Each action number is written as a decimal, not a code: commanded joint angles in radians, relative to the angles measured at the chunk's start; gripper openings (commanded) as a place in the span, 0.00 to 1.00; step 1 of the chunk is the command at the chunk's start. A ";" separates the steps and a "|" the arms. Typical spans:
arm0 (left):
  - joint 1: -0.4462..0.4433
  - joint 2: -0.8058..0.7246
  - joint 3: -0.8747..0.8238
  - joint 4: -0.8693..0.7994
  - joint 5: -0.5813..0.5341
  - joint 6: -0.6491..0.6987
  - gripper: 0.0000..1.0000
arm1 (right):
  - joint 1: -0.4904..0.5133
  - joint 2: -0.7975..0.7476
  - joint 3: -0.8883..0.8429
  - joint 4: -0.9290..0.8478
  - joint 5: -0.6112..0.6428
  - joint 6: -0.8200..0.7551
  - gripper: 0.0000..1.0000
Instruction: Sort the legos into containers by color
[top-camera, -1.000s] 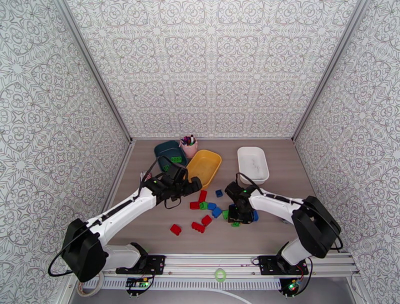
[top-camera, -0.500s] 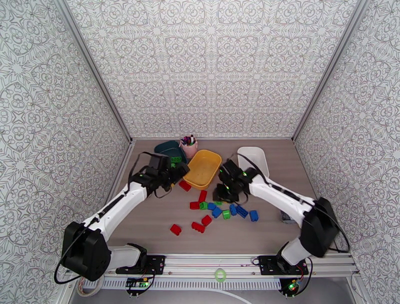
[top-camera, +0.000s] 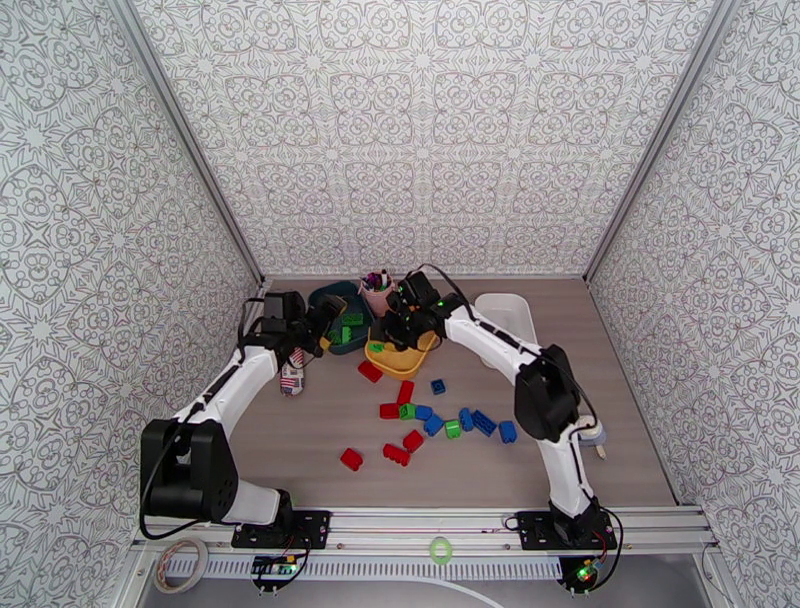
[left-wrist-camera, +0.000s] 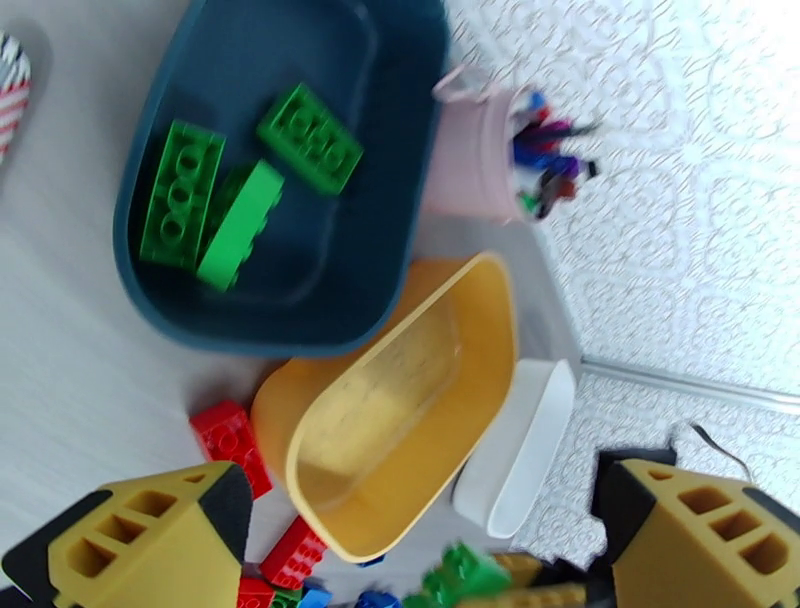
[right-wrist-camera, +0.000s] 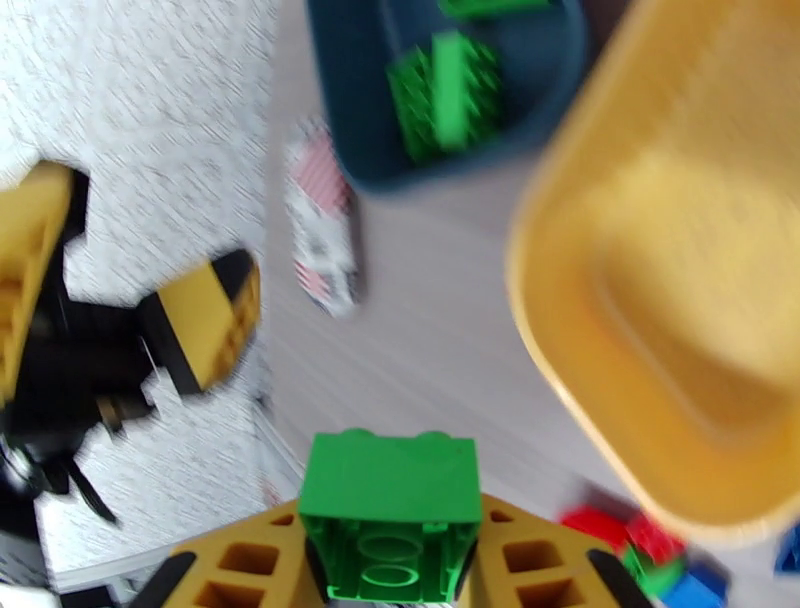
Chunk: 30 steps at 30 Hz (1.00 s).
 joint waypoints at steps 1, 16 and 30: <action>0.015 -0.010 0.013 -0.049 -0.013 0.007 0.98 | -0.025 0.087 0.073 0.226 -0.086 0.194 0.36; 0.012 -0.091 -0.031 -0.134 -0.038 0.025 0.97 | -0.028 0.536 0.691 0.327 -0.133 0.444 0.59; -0.063 -0.125 0.033 -0.308 -0.109 0.167 0.98 | -0.027 0.258 0.449 0.096 -0.098 0.113 0.61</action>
